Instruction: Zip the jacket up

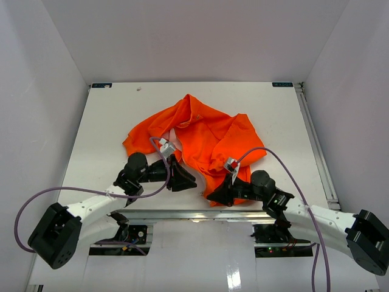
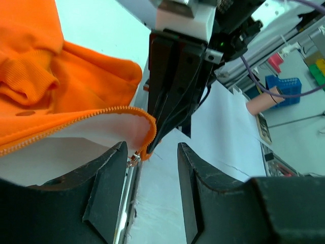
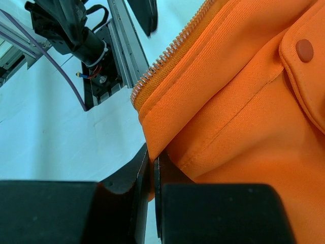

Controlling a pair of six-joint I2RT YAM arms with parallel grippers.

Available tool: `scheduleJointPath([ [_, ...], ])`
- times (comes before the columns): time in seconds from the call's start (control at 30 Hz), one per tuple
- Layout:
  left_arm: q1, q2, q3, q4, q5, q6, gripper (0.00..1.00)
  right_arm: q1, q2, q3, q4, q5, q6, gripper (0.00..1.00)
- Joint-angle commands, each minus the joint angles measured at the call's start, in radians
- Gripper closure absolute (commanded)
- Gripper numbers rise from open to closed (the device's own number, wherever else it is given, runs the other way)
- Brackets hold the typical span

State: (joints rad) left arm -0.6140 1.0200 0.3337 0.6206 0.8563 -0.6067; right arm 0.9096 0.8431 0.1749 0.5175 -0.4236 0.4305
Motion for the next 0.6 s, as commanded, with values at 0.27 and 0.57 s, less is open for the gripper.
scheduleJointPath([
  [0.27, -0.084, 0.134, 0.118, -0.115, -0.002, 0.158, 0.45, -0.002, 0.056, 0.058, 0.037, -0.019, 0.004, 0.92],
  [0.57, -0.112, 0.2, 0.155, -0.171, -0.039, 0.177, 0.48, -0.002, 0.098, 0.063, 0.055, -0.025, 0.007, 0.92],
])
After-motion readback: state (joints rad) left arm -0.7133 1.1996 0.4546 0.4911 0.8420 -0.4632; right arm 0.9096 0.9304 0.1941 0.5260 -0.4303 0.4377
